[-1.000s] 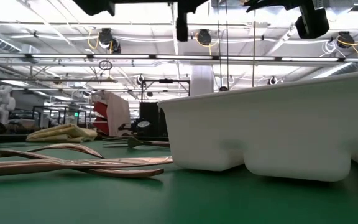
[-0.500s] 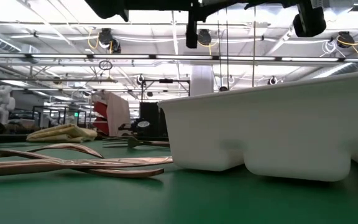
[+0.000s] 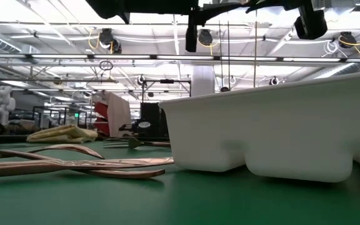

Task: Sort silverware
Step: Put the bronze spoon into the silverware tray

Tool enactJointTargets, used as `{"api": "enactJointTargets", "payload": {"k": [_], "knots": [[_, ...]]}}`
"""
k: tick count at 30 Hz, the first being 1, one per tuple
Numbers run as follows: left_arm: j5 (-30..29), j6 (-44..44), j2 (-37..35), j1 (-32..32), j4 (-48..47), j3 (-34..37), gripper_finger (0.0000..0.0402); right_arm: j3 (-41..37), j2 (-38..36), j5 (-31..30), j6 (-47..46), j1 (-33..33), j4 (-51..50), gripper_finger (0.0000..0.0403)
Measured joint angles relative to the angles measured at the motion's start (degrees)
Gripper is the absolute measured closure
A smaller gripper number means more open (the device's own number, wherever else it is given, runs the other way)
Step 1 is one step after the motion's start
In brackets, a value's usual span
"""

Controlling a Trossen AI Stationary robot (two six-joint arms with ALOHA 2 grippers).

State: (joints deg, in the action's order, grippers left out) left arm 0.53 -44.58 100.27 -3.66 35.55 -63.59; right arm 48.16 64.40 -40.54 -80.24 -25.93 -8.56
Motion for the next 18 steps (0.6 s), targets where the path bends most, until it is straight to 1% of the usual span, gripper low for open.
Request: {"api": "enactJointTargets", "payload": {"k": [4, 11, 18], "knots": [[0.33, 0.01, -0.46, 0.46, -0.83, 0.00, 0.0315, 0.00, -0.02, -0.13, 0.40, 0.00, -0.03, 0.0402], [0.11, 1.42, -1.12, 1.83, -7.01, 0.31, 0.0315, 0.15, -0.57, 0.06, 1.40, -0.15, 1.19, 0.0402], [0.38, 0.09, -1.40, 2.21, -3.55, 0.22, 0.0315, 0.15, -0.52, 0.07, 1.89, -0.07, 0.72, 0.0402]]}}
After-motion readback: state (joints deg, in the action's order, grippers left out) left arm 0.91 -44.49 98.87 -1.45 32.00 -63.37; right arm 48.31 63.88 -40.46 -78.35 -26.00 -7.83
